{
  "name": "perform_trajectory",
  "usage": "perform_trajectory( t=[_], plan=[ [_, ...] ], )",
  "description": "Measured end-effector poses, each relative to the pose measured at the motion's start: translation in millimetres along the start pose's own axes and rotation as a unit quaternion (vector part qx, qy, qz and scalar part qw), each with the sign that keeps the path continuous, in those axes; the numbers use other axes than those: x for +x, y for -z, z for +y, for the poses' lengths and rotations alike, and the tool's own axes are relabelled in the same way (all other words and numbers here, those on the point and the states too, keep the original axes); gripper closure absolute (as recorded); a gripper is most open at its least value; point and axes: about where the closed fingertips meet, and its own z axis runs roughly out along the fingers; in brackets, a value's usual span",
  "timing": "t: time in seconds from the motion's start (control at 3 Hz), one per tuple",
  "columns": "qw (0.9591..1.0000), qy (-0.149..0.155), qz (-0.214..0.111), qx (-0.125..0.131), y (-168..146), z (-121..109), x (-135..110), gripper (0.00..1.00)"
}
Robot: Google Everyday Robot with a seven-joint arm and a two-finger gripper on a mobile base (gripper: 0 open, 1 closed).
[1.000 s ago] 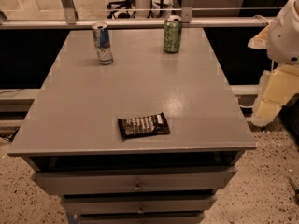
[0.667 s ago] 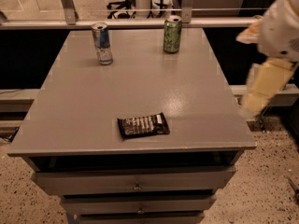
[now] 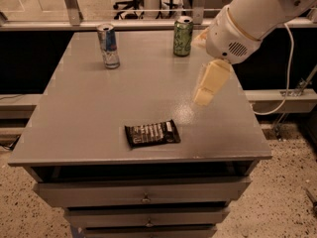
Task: Knock redbull can over
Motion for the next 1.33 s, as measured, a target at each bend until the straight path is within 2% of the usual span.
perform_trajectory(
  t=[0.33, 0.67, 1.0, 1.33],
  plan=[
    [1.0000, 0.000, -0.006, 0.000, -6, -4, -3, 0.00],
    [0.9996, 0.001, -0.029, 0.000, -28, -20, -16, 0.00],
    [0.9972, 0.000, -0.074, 0.000, -61, -48, -37, 0.00],
    [0.9917, -0.004, -0.128, 0.012, -100, -86, -60, 0.00]
  ],
)
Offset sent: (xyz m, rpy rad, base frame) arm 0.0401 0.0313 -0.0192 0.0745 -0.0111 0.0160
